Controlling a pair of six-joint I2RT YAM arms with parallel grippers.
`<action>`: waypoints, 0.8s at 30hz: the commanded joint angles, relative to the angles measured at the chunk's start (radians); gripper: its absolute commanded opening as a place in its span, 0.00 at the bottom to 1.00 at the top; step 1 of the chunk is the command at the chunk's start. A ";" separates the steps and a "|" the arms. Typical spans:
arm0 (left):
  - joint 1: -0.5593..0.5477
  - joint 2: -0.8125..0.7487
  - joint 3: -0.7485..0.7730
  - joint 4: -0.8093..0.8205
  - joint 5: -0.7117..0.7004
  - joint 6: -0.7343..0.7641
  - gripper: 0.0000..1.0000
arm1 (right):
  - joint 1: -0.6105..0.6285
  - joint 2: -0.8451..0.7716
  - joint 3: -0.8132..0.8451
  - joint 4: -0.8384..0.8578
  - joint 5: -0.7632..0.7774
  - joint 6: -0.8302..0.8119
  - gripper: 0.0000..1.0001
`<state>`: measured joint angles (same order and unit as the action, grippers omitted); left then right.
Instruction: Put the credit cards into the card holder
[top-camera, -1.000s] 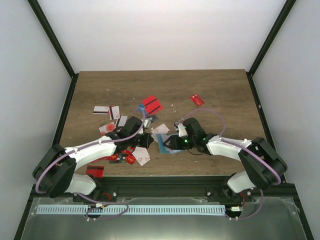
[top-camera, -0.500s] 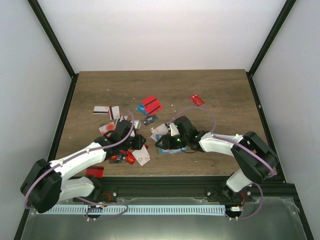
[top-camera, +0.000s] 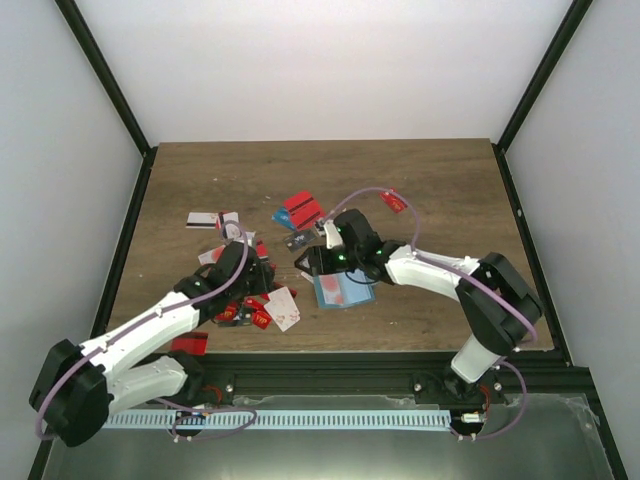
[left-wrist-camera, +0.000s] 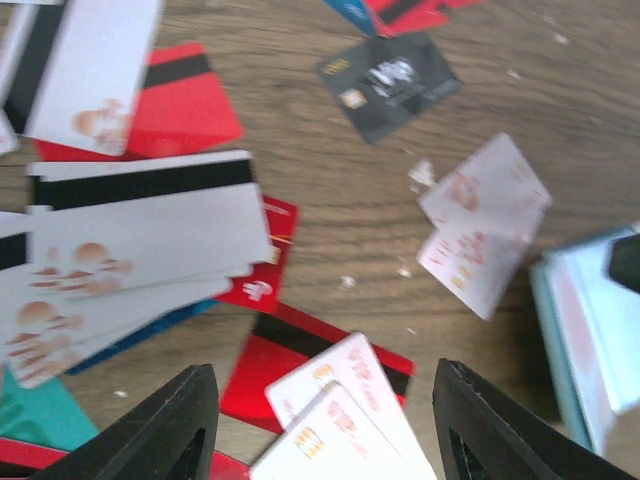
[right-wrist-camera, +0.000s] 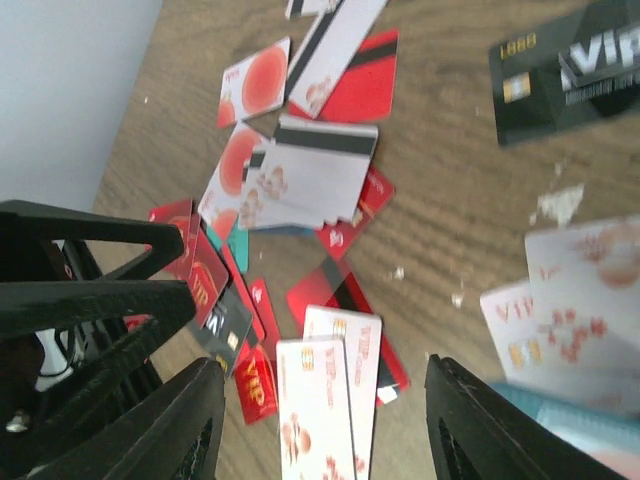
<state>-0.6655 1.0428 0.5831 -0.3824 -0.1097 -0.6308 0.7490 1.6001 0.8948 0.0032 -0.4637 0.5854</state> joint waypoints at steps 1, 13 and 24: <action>0.064 0.046 0.030 -0.014 -0.090 -0.029 0.62 | 0.007 0.067 0.131 -0.028 0.063 -0.051 0.57; 0.328 0.223 0.019 0.138 -0.034 0.035 0.73 | 0.017 0.384 0.425 0.013 -0.026 -0.029 0.53; 0.426 0.424 0.036 0.207 0.207 0.100 0.70 | 0.086 0.647 0.693 -0.163 0.082 -0.033 0.48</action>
<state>-0.2401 1.4521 0.6273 -0.2039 -0.0204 -0.5571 0.8032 2.2200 1.5661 -0.0883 -0.4179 0.5472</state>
